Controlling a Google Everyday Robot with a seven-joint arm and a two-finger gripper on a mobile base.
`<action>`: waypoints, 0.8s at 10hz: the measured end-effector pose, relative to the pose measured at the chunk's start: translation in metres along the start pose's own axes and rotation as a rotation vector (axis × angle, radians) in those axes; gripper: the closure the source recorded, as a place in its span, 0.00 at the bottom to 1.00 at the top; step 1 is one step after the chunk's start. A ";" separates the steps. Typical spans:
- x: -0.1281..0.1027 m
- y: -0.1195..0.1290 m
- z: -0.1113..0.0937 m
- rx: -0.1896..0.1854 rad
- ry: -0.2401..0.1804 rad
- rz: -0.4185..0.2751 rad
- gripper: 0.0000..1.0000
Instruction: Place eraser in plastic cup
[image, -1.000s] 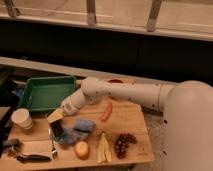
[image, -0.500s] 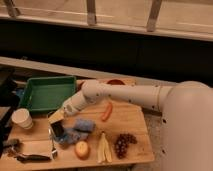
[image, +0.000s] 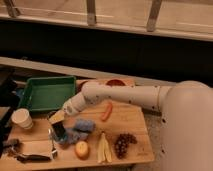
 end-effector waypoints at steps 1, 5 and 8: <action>0.000 0.000 0.002 0.002 -0.002 -0.002 0.81; 0.004 0.002 0.014 -0.003 -0.021 0.006 0.41; 0.009 0.005 0.024 0.000 -0.042 0.003 0.20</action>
